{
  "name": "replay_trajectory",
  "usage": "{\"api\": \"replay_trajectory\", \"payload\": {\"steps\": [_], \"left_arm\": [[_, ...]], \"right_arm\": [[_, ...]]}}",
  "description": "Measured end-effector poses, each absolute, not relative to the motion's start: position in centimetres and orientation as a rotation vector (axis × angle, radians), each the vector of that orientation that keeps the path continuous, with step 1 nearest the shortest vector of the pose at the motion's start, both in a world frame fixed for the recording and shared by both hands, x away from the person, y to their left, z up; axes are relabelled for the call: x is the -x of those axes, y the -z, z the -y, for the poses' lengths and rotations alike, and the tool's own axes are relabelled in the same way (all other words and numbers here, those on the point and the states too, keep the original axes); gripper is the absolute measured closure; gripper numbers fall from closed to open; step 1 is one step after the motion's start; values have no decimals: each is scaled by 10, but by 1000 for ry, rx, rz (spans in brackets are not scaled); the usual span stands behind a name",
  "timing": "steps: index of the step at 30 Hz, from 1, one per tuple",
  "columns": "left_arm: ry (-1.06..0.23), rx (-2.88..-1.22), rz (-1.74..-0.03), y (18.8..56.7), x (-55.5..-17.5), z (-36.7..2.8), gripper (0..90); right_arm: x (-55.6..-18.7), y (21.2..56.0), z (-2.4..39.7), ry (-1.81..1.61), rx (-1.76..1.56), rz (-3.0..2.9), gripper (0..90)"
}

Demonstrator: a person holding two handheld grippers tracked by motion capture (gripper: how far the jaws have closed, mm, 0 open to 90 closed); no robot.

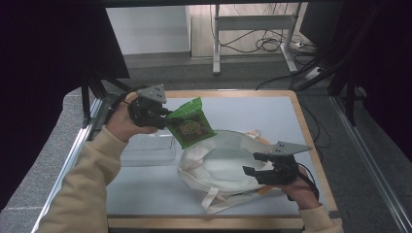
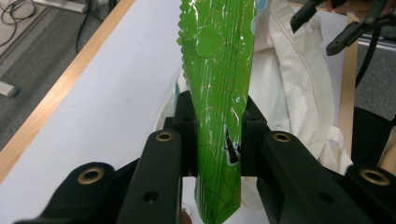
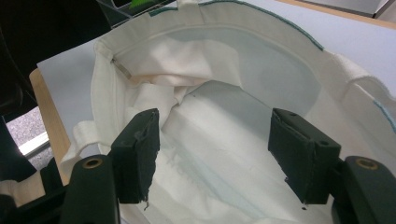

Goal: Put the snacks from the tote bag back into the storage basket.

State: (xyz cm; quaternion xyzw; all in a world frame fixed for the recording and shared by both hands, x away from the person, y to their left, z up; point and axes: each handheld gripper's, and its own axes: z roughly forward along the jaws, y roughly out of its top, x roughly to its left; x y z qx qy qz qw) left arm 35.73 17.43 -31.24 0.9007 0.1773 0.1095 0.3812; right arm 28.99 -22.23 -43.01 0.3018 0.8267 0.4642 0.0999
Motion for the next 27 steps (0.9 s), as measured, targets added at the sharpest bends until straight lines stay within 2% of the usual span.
{"api": "replay_trajectory", "payload": {"steps": [27], "left_arm": [[-292,-2289,-609,318,-389,-226,752]], "right_arm": [[-290,431,223,-1354,-929,-2414,326]]}}
